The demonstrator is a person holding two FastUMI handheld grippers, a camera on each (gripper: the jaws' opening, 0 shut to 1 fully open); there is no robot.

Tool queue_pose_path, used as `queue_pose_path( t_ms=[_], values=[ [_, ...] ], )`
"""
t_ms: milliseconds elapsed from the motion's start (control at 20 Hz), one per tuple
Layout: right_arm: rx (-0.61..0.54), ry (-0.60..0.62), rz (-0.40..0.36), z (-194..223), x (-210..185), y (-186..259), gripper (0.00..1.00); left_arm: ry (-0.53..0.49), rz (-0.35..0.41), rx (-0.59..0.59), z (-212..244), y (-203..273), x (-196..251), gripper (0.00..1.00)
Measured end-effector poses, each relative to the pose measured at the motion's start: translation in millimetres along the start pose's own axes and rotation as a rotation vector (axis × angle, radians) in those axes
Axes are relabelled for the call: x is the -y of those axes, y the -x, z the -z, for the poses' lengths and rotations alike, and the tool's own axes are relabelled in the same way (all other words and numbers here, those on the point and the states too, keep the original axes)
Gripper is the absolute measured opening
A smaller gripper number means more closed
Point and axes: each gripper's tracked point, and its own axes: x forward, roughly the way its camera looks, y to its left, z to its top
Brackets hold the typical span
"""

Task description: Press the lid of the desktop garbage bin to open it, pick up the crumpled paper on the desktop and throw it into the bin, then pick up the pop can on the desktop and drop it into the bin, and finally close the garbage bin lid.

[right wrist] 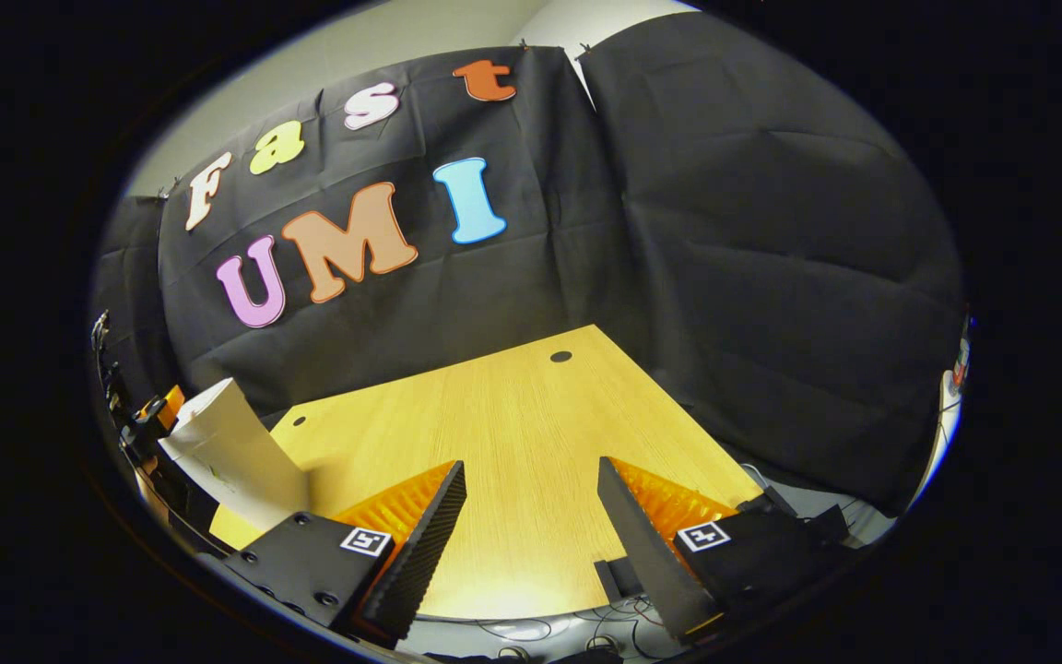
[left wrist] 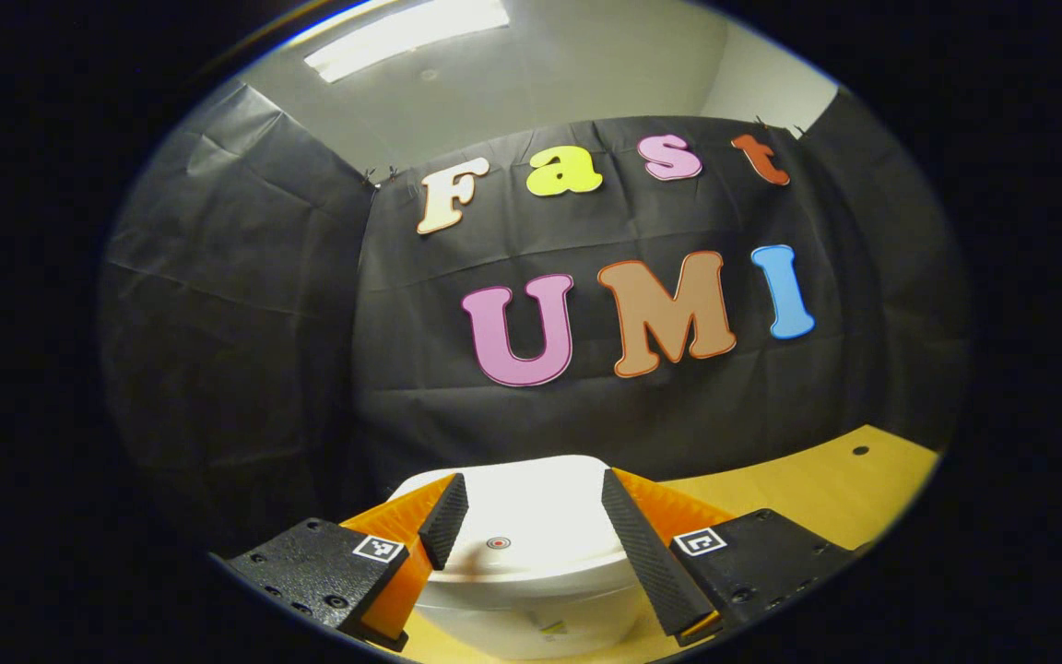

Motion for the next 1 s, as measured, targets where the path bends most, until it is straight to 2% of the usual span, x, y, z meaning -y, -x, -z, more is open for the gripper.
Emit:
queue_pose_path(
  t_ms=[50,200,250,300,400,600,750,900,950,1000],
  values=[
    [0.012,-0.007,-0.008,-2.4,-4.6,1.5,0.96,0.042,0.005,-0.008,-2.6,8.1,2.6,0.9],
    [0.081,-0.012,-0.048,-16.5,-27.8,6.5,0.96,0.16,0.009,-0.009,-8.8,31.8,5.6,0.9],
    [0.102,-0.005,-0.062,-19.3,-35.5,6.6,0.94,0.181,0.007,-0.02,-7.6,40.2,5.6,0.9],
    [0.117,0.001,-0.078,-20.8,-43.8,7.9,0.96,0.197,0.003,-0.029,-6.5,48.5,5.9,0.96],
    [0.139,0.011,-0.118,-21.9,-62.2,11.2,0.96,0.225,0.008,-0.028,-9.8,64.6,10.5,0.93],
    [0.16,0.034,-0.188,-20.7,-97.2,12.1,0.96,0.209,0.063,-0.034,-13.8,89.3,35.0,0.92],
    [0.166,-0.009,-0.244,-21.0,-119.6,14.4,0.96,0.169,0.122,-0.039,-14.6,101.5,53.5,0.92],
    [0.176,-0.017,-0.253,-17.8,-130.4,15.5,0.96,0.163,0.168,-0.031,-18.6,110.2,62.2,0.92],
    [0.17,-0.01,-0.251,-13.4,-133.1,16.6,0.94,0.17,0.18,-0.029,-20.2,112.3,63.6,0.92],
    [0.168,-0.002,-0.248,-9.9,-136.2,17.2,0.96,0.174,0.189,-0.032,-18.8,113.5,63.6,0.92]
  ],
)
